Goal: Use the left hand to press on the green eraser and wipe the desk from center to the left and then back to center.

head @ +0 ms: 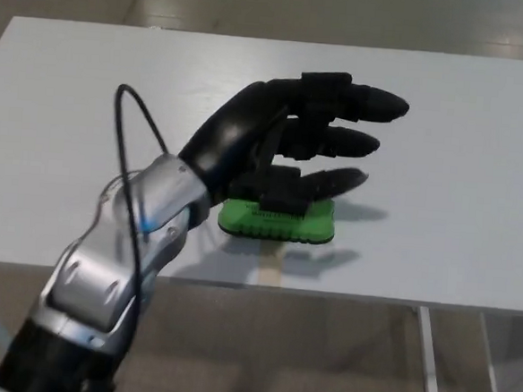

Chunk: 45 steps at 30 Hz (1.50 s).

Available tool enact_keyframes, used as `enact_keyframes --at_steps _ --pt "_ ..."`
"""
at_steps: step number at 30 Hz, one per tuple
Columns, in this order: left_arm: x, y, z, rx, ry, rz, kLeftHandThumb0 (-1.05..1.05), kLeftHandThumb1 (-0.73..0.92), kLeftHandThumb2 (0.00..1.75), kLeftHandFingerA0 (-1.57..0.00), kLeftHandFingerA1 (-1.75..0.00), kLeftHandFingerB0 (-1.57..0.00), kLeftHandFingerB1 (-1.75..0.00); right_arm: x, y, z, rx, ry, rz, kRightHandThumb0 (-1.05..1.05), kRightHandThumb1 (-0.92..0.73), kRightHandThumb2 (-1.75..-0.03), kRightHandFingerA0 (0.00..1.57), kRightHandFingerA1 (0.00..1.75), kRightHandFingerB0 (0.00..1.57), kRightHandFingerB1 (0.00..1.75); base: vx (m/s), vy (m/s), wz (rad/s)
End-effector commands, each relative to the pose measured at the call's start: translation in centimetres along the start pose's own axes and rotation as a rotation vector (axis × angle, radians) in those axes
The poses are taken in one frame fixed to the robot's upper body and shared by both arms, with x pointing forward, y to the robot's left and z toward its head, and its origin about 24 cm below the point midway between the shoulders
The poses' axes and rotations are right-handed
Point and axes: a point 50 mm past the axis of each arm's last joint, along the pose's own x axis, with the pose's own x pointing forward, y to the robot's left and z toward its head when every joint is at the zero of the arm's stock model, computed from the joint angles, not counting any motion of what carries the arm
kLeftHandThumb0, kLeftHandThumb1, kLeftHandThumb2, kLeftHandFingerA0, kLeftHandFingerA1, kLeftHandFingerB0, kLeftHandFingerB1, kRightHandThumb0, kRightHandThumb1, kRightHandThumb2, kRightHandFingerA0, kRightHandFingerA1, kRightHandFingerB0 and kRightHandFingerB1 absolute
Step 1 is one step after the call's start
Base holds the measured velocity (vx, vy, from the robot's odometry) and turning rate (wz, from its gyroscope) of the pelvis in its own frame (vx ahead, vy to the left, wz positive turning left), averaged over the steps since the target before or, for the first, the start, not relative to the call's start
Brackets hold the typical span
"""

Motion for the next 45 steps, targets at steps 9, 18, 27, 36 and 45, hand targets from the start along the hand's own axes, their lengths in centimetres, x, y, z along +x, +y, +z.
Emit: enact_keyframes --at_steps 9,18,27,36,45 --pt "4.9 0.9 -2.3 0.051 0.141 0.234 0.01 0.75 0.63 -0.84 -0.45 -0.8 -0.45 -0.4 -0.1 0.0 -0.051 -0.032 0.021 -0.4 -0.51 -0.79 0.55 0.56 0.39 0.47 0.0 0.0 0.0" --pt "5.1 1.4 -5.8 -0.05 0.29 0.302 -0.07 0.67 0.61 -0.96 -0.73 -0.95 -0.55 -0.4 0.2 0.0 -0.045 -0.031 0.029 -0.4 -0.51 -0.78 0.55 0.57 0.39 0.47 0.0 0.0 0.0" --pt "4.2 2.3 -7.7 -0.074 0.335 0.386 -0.08 0.65 0.62 -0.96 -0.65 -0.95 -0.56 -0.5 0.1 -0.1 -0.052 -0.027 0.026 -0.4 -0.52 -0.79 0.54 0.57 0.4 0.47 0.0 0.0 0.0" --pt "3.7 2.3 -8.8 -0.173 0.354 0.419 0.0 0.74 0.61 -0.95 -0.65 -0.97 -0.55 -0.5 0.2 -0.1 -0.038 -0.029 0.023 -0.4 -0.52 -0.79 0.55 0.57 0.41 0.48 0.0 0.0 0.0" --pt "2.9 0.6 -10.7 -0.257 0.366 0.415 0.0 0.63 0.59 -0.95 -0.68 -0.97 -0.57 -0.6 0.4 0.0 -0.032 -0.034 0.028 -0.4 -0.52 -0.8 0.56 0.58 0.44 0.49 0.0 0.0 0.0"
